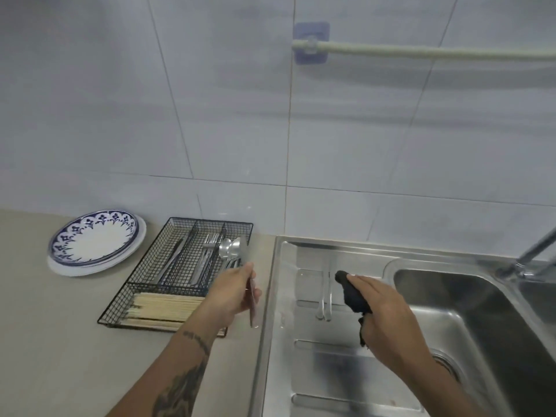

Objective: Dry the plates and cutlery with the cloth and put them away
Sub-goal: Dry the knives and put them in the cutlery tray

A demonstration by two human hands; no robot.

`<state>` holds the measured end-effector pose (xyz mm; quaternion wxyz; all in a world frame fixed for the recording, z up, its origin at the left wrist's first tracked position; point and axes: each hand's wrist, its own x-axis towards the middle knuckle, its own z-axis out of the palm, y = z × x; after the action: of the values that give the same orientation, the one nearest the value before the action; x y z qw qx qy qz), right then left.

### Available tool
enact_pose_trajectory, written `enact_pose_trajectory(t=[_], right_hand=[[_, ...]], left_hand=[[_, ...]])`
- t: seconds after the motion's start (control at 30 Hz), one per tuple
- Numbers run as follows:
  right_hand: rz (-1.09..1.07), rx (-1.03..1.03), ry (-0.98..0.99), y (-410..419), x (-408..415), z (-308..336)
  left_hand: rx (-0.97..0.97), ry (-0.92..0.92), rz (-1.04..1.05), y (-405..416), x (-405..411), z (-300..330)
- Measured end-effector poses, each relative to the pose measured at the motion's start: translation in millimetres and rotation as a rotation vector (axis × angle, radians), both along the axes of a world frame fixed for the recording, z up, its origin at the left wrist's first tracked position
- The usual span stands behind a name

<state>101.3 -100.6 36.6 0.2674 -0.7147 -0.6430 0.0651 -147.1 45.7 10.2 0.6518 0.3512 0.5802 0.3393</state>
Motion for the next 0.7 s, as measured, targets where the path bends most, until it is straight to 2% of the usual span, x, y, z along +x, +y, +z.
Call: enact_pose_trajectory(t=[0.13,0.23,0.33,0.5,0.7], right_hand=[[0.031,-0.015,0.106,9.3,-4.7,-7.6],[0.019,-0.068,0.157,15.4,-12.3,-16.0],[-0.006,-0.081,0.21,21.4,-18.9,-24.4],[-0.02,-0.106,0.256,29.5,-21.2,-34.6],[-0.01,-0.141,0.327,38.7,-19.1,-48.3]], left_hand=[[0.066,0.284,-0.003,31.3,-50.1,3.6],[0.014,0.362,0.085,60.2,-84.1,9.7],[0.098,0.5,0.19,90.1,-106.6,10.2],[0.216,0.818,0.164,115.5,-128.1,-1.7],[0.225,0.891,0.095,127.6,-140.6,-35.3]])
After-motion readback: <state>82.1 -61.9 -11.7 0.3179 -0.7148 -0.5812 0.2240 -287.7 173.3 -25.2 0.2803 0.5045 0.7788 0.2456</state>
